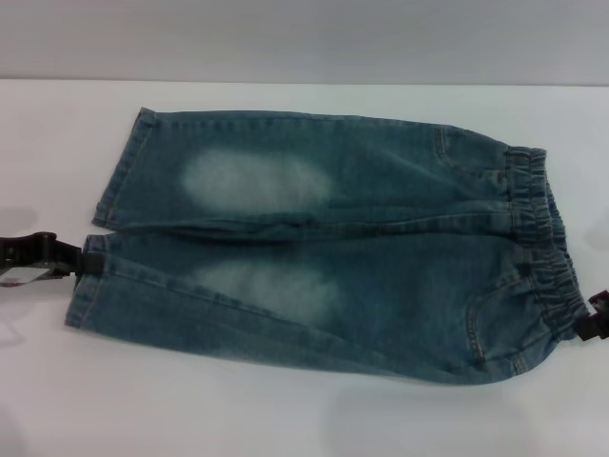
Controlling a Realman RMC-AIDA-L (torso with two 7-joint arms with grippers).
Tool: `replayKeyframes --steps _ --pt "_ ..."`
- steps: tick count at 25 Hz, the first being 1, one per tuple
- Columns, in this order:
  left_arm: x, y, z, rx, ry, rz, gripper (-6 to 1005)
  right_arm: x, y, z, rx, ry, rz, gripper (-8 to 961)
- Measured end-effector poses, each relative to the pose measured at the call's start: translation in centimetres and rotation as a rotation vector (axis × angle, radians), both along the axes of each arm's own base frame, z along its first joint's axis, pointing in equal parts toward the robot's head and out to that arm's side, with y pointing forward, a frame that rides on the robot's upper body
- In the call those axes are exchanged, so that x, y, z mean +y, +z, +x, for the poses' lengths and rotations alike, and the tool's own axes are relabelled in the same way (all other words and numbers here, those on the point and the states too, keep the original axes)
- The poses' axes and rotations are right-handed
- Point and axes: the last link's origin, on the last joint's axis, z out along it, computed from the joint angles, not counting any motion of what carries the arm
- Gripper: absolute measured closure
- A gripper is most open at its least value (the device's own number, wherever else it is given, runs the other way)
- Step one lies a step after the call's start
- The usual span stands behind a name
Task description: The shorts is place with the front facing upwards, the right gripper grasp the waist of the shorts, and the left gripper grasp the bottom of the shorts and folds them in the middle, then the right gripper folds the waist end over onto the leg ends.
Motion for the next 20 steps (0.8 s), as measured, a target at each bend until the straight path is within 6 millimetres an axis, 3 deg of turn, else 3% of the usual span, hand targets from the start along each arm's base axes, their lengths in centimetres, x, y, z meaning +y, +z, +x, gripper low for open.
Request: replayKeyframes --steps 20 --pt "0.02 -0.2 -0.14 0.001 0.008 0.005 942 0.72 -0.86 -0.69 -0.058 0.035 -0.03 404"
